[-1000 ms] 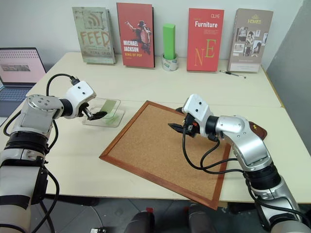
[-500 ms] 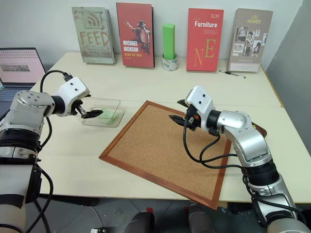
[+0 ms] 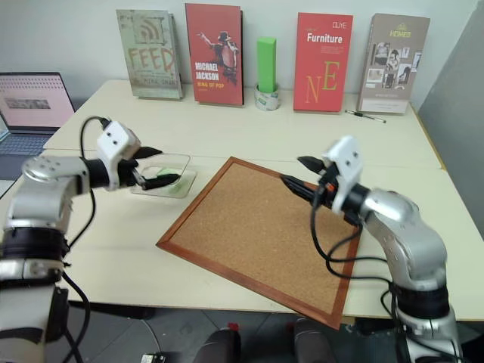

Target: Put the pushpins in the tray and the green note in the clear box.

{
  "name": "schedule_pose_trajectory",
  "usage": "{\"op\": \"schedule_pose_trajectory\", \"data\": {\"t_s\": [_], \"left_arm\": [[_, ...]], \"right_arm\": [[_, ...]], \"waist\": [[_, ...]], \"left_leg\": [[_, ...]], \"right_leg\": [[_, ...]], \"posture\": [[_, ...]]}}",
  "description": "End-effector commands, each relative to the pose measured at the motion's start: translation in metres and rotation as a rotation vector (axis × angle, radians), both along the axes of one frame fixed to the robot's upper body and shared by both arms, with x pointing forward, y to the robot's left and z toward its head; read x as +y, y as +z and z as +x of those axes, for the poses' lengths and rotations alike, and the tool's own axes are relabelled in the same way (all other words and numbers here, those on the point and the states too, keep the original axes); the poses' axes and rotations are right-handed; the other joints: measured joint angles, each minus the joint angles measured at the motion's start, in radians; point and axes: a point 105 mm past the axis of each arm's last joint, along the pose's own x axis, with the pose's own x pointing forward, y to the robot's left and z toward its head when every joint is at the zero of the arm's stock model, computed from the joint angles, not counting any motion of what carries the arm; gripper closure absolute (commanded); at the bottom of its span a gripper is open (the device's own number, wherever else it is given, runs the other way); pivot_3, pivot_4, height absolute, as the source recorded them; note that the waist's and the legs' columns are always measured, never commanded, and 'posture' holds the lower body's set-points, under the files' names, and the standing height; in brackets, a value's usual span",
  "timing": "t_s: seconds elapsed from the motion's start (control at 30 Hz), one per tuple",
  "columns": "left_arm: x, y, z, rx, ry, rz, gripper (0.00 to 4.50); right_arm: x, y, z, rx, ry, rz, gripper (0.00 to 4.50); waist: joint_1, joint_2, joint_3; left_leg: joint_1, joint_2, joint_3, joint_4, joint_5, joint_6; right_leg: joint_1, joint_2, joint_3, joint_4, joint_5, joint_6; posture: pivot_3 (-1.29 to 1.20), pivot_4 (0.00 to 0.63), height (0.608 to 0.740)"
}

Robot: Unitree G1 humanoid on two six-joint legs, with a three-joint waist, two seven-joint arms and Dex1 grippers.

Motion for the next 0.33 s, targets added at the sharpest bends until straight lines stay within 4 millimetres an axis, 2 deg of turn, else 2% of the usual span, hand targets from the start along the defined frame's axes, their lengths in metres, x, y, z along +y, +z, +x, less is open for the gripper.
{"op": "schedule_pose_trajectory", "data": {"t_s": [0.03,0.23,0.33], "left_arm": [[-0.026,0.025,-0.014,-0.142,-0.068,-0.099,0.03],[-0.063,0.02,-0.031,-0.119,-0.186,-0.157,0.03],[-0.072,0.017,-0.034,-0.11,-0.221,-0.179,0.03]], "right_arm": [[-0.009,0.001,-0.022,-0.095,-0.041,-0.041,1.49],[-0.024,-0.016,-0.042,-0.062,-0.021,-0.121,1.49],[-0.027,-0.018,-0.045,-0.063,-0.017,-0.14,1.49]], "waist": [[-0.001,0.0,0.0],[-0.003,0.0,0.0],[-0.004,0.0,0.0]], "left_leg": [[0.0,0.0,0.0,0.001,0.0,0.0],[0.004,0.0,0.001,0.001,0.0,0.0],[0.007,0.0,0.002,0.001,0.001,0.001]], "right_leg": [[0.0,0.0,0.0,0.0,0.0,0.0],[0.002,0.001,0.001,0.0,0.0,0.001],[0.005,0.001,0.002,0.0,0.0,0.001]], "posture": [[0.0,0.15,0.74],[0.0,0.15,0.74],[0.0,0.15,0.74]]}}
